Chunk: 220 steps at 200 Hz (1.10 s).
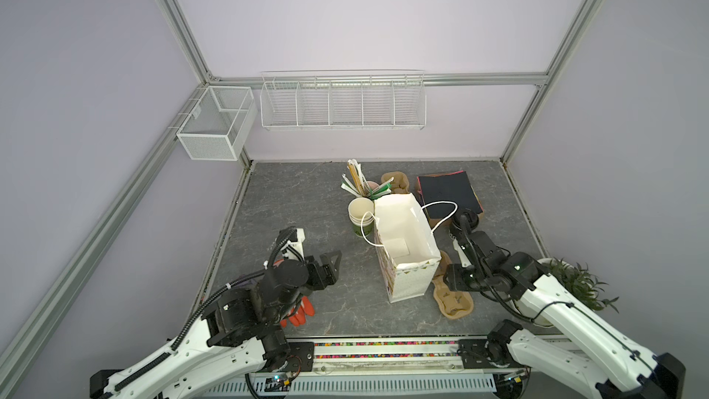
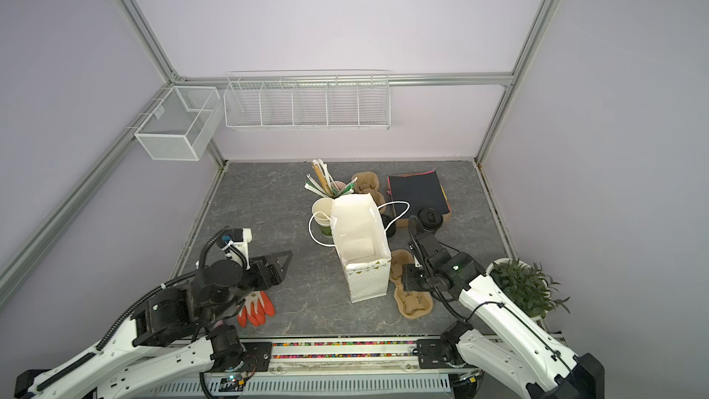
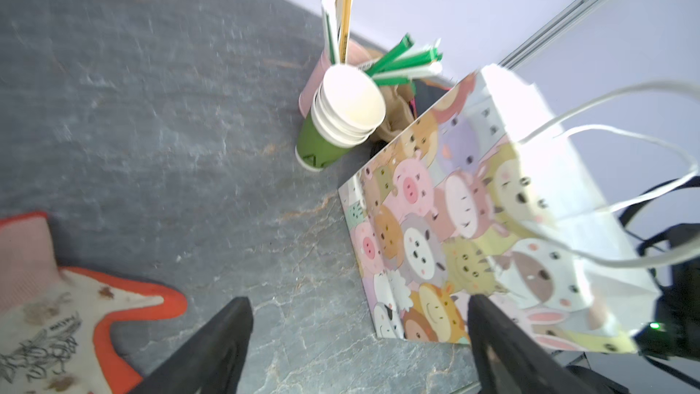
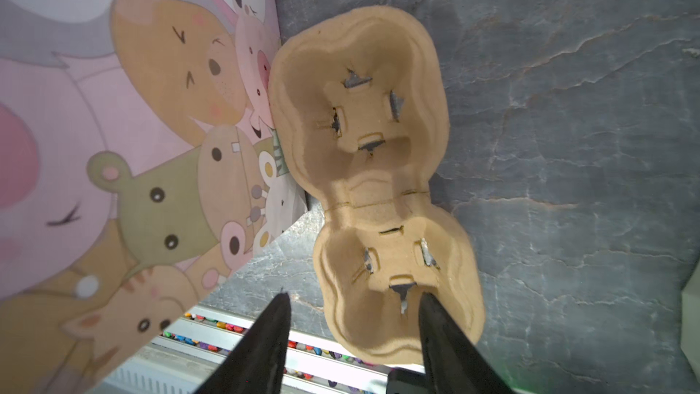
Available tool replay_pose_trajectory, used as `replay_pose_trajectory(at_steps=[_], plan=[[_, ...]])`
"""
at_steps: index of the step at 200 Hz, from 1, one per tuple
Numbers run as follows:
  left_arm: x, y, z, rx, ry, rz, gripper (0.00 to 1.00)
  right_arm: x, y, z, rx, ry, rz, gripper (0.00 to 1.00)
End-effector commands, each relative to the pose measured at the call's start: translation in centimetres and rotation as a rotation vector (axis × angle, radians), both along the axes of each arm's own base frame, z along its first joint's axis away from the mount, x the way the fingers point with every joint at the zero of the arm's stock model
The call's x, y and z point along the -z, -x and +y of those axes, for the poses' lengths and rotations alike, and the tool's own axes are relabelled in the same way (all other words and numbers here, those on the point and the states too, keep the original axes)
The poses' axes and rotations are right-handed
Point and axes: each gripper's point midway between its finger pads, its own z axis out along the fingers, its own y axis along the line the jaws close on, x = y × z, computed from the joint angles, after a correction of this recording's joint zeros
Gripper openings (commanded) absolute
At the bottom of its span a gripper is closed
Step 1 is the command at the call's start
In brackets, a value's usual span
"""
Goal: Pack a coffee takeout order
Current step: Rotate the takeout bag at the center of the table, then pick up the cup tray from the center of the table.
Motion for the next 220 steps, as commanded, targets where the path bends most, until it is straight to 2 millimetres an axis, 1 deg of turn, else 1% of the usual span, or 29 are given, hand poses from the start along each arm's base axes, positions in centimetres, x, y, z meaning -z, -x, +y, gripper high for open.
replay_pose_trajectory(at_steps=[1, 10, 30, 35, 50, 70, 85, 102, 123, 182, 203, 220], plan=[[-0.6, -0.2, 3.3, -0.021, -0.279, -0.052, 0.91, 0.8, -1.0, 1.5, -0.049, -0.015, -0.019, 0.56], [-1.4, -0.3, 4.0, -0.029, -0.326, -0.071, 0.91, 1.2, -1.2, 1.6, -0.06, 0.002, -0.019, 0.55], [-2.6, -0.5, 5.0, -0.037, -0.386, -0.128, 0.92, 2.3, -1.6, 1.1, -0.064, 0.074, -0.01, 0.52], [-3.0, -0.8, 5.8, -0.07, -0.402, -0.153, 0.92, 2.6, -1.6, 1.1, -0.067, 0.086, -0.004, 0.51], [-3.2, -0.8, 6.9, -0.101, -0.407, -0.193, 0.93, 3.4, -1.7, 1.3, -0.074, 0.094, 0.01, 0.49], [-3.1, -0.7, 7.7, -0.127, -0.376, -0.228, 0.93, 4.2, -1.7, 0.7, -0.063, 0.145, 0.021, 0.49], [-3.6, -0.6, 8.5, -0.156, -0.353, -0.243, 0.93, 4.7, -1.8, 0.5, -0.059, 0.175, 0.032, 0.49], [-3.7, -0.5, 9.5, -0.188, -0.343, -0.254, 0.93, 5.0, -1.9, 0.1, -0.049, 0.217, 0.04, 0.49], [-3.7, -0.4, 9.6, -0.191, -0.336, -0.255, 0.93, 5.1, -2.2, -0.4, -0.038, 0.255, 0.033, 0.49], [-3.5, -0.6, 9.4, -0.192, -0.358, -0.249, 0.93, 5.8, -2.2, 0.2, -0.061, 0.265, 0.048, 0.48], [-3.5, -0.6, 9.4, -0.194, -0.354, -0.25, 0.93, 6.3, -2.2, 0.3, -0.065, 0.272, 0.063, 0.44], [-3.4, -0.6, 9.4, -0.193, -0.359, -0.248, 0.93, 6.4, -2.3, 0.3, -0.062, 0.275, 0.062, 0.43]])
